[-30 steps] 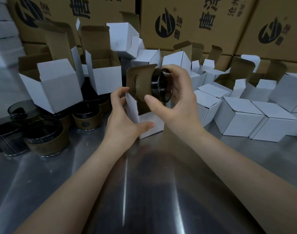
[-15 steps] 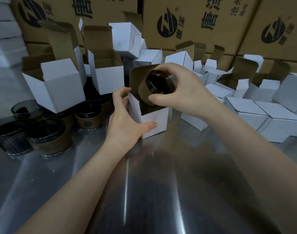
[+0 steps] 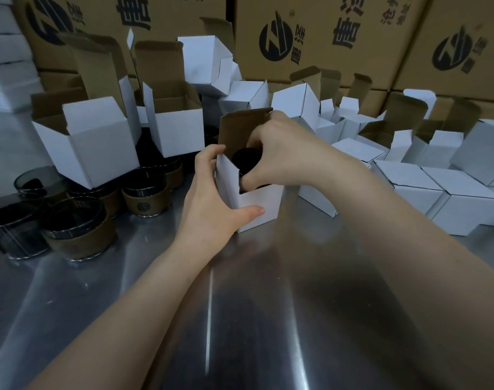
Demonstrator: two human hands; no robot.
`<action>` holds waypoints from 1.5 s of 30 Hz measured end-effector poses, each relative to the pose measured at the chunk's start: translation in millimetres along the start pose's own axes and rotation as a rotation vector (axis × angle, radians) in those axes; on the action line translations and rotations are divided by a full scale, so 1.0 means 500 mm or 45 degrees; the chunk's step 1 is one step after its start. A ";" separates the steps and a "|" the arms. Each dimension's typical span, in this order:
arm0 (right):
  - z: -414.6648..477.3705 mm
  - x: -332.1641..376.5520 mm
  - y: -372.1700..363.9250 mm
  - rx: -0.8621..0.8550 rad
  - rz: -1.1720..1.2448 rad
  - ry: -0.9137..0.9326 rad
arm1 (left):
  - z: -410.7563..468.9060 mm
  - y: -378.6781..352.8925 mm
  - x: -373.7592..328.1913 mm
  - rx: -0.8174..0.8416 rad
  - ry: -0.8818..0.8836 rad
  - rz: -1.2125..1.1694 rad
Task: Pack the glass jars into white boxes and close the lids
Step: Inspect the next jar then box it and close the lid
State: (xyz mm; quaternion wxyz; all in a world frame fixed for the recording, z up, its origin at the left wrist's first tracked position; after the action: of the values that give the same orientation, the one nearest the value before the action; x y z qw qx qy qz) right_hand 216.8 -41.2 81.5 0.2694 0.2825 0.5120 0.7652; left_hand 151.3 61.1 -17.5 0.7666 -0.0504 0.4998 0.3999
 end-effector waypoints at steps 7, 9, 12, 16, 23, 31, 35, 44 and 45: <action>0.015 0.006 -0.023 0.268 -0.109 -0.164 | -0.005 -0.003 -0.014 0.037 -0.005 0.028; 0.016 0.007 -0.031 0.309 -0.121 -0.179 | -0.006 -0.003 -0.017 0.042 0.005 0.022; 0.018 0.012 -0.034 0.341 -0.140 -0.177 | -0.007 -0.001 -0.020 0.046 0.022 -0.009; 0.023 0.021 -0.036 0.415 -0.207 -0.127 | -0.008 0.000 -0.022 0.059 0.045 -0.014; 0.013 0.003 -0.014 0.376 -0.026 -0.146 | -0.006 -0.001 -0.015 0.063 0.066 -0.019; -0.010 -0.048 0.000 -0.141 0.627 -0.237 | -0.008 -0.003 -0.012 0.175 0.131 -0.102; -0.014 -0.058 -0.013 -0.136 0.633 -0.207 | -0.005 0.002 -0.019 0.142 0.246 -0.342; -0.010 -0.086 -0.018 0.007 0.804 -0.215 | 0.007 0.014 -0.009 -0.063 0.426 -0.573; -0.009 -0.086 -0.020 0.009 0.793 -0.209 | 0.009 0.015 -0.007 -0.085 0.437 -0.615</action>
State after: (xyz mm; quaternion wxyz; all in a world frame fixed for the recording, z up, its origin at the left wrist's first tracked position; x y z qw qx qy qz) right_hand 244.6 -70.9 64.1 0.0616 0.4875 0.3800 0.7837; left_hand 148.8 66.5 -10.0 0.7418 -0.2599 0.5821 0.2079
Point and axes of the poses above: each hand's wrist, its own z-axis towards the middle knuckle, its own y-axis out of the back of the hand, x = y × z, the point moved 4 cm from there along z, towards the middle knuckle, and after that the axes turned 8 degrees about -x, right-handed, at the moved point
